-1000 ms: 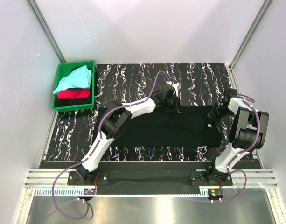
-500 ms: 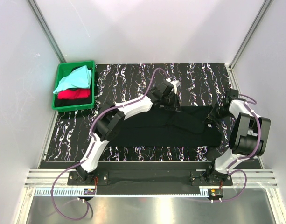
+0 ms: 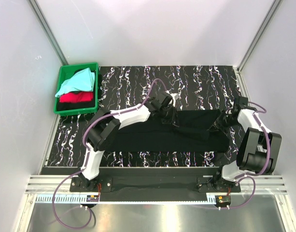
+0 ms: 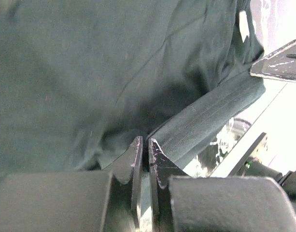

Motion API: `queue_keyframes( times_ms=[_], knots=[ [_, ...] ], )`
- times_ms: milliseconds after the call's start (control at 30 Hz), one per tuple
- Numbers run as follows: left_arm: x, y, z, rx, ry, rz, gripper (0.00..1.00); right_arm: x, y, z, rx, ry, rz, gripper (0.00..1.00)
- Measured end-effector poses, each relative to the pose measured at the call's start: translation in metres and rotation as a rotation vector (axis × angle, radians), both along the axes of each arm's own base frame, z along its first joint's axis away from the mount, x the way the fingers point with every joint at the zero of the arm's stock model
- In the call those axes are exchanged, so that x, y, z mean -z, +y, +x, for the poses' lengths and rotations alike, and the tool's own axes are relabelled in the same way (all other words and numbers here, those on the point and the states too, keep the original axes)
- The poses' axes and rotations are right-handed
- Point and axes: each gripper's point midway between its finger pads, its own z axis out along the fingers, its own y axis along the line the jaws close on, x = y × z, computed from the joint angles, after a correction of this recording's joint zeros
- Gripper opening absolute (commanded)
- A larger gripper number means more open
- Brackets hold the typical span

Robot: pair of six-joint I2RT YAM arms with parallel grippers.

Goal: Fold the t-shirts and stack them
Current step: Fold the tshirt

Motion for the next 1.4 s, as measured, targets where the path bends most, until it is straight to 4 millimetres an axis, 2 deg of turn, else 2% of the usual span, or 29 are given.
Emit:
queue_keyframes(
  times_ms=[133,267,500,767,833,867,933,967,1133,1267,1400],
  knots=[
    [0.000,0.013,-0.012,0.001,0.016,0.016,0.00,0.006,0.007,-0.016,-0.006,0.034,0.017,0.18],
    [-0.003,0.018,-0.021,0.005,0.032,0.013,0.00,0.005,0.011,-0.020,-0.004,0.048,0.023,0.18],
    [0.006,0.019,-0.040,0.030,0.071,0.028,0.00,0.010,0.017,-0.032,0.007,0.097,0.042,0.17],
    [0.011,0.015,-0.058,0.066,0.095,0.033,0.00,0.008,0.019,-0.032,0.004,0.092,0.052,0.17],
    [0.011,0.015,-0.058,0.067,0.095,0.032,0.00,0.008,0.020,-0.032,0.004,0.092,0.053,0.23],
    [0.011,0.015,-0.059,0.067,0.095,0.032,0.00,0.008,0.020,-0.032,0.003,0.091,0.055,0.29],
    [0.011,0.015,-0.059,0.067,0.095,0.033,0.00,0.008,0.020,-0.031,0.004,0.091,0.056,0.49],
    [0.011,0.015,-0.059,0.067,0.094,0.033,0.00,0.008,0.020,-0.031,0.004,0.091,0.057,0.53],
    [0.011,0.016,-0.057,0.063,0.094,0.037,0.00,0.014,0.022,-0.031,-0.007,0.110,0.078,0.57],
    [0.010,0.017,-0.055,0.058,0.095,0.039,0.00,0.030,0.026,-0.030,-0.018,0.159,0.113,0.57],
    [0.008,0.019,-0.050,0.049,0.093,0.039,0.00,0.034,0.029,-0.026,-0.024,0.160,0.143,0.55]
  ],
)
